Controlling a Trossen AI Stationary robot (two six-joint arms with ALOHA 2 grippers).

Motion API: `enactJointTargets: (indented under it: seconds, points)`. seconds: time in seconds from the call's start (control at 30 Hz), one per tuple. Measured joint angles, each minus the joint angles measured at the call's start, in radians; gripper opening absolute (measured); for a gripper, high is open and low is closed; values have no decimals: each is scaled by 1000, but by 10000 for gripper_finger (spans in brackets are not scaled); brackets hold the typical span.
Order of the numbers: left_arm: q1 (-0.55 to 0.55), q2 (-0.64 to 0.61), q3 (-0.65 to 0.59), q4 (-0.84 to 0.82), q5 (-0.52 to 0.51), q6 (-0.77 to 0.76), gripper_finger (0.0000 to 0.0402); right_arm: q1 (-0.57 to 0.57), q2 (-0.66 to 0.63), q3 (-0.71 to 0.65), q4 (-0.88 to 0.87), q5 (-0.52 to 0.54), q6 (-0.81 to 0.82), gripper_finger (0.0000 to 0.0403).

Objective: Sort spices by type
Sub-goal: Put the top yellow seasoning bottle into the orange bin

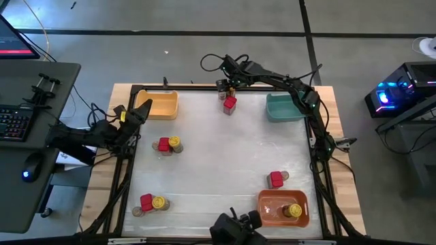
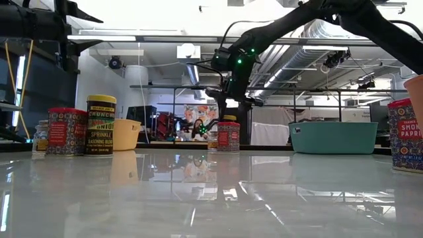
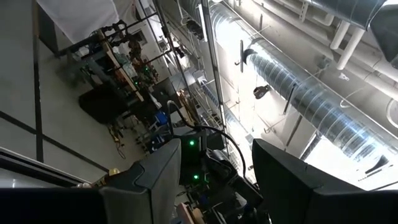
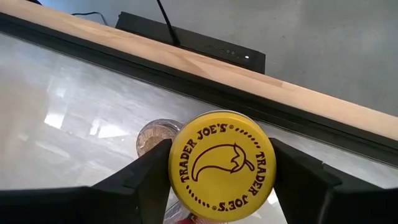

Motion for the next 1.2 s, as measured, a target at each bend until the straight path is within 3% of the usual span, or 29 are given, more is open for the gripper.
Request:
enactJointTargets:
  seconds: [0.2, 0.37, 0.5, 0.6, 0.77, 1.0, 1.2]
  points:
    - [0, 0, 0, 1, -1, 22, 186, -5, -23, 27, -72, 25, -59, 229]
    - [0, 0, 0, 6, 4, 68, 186, -5, -31, 152, -169, 75, -153, 229]
    - [0, 0, 0, 10, 99, 29, 186, 7, -31, 291, -270, 65, -251, 229]
    - [0, 0, 0, 9, 191, 18, 186, 40, -34, 400, -361, -18, -338, 229]
    - [-1, 0, 0, 1, 237, 21, 186, 132, -180, 282, -365, -231, -349, 229]
    - [0, 2, 0, -106, 285, 32, 186, 358, -332, 154, -379, -319, -241, 229]
    - [-1, 2, -1, -215, 316, -96, 186, 573, -431, 57, -372, -391, -142, 230]
